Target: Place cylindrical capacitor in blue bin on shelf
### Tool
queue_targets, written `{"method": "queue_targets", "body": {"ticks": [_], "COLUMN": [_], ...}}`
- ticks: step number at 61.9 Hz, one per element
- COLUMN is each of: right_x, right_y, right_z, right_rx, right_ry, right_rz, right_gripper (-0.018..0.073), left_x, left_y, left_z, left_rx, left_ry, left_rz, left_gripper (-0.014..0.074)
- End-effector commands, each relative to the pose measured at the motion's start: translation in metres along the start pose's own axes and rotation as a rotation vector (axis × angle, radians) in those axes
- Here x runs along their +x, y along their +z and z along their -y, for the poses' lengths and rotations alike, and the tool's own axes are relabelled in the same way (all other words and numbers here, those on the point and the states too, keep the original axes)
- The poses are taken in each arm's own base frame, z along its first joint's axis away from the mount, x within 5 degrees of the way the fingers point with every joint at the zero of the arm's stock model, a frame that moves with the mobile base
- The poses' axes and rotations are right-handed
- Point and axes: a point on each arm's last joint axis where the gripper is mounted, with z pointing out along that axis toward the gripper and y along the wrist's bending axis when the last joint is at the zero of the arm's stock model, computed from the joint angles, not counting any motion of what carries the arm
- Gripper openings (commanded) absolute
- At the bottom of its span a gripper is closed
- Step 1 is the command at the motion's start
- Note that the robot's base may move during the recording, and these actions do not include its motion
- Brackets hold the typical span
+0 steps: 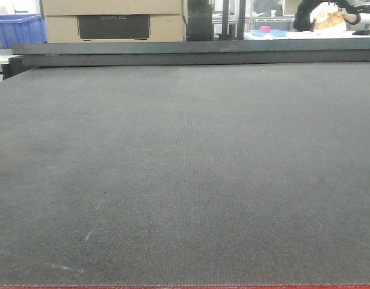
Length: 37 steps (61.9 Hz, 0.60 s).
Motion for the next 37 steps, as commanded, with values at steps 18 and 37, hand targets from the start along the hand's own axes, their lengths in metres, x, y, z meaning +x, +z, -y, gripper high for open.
{"method": "queue_targets", "body": {"ticks": [18, 37], "right_x": [-0.002, -0.002], "right_y": [-0.0003, -0.0003], "right_z": [0.0, 0.0], "right_rx": [0.0, 0.0], "right_ry": [-0.006, -0.006], "right_rz": [0.023, 0.023], "right_gripper": [-0.0165, -0.0165], "left_x": [-0.003, -0.0037], "left_y": [-0.0005, -0.0006], "left_z": [0.0003, 0.0004], "left_rx": [0.004, 0.005], "left_ry": [-0.004, -0.004], "left_rz": [0.027, 0.036], "left_gripper": [-0.0111, -0.0111]}}
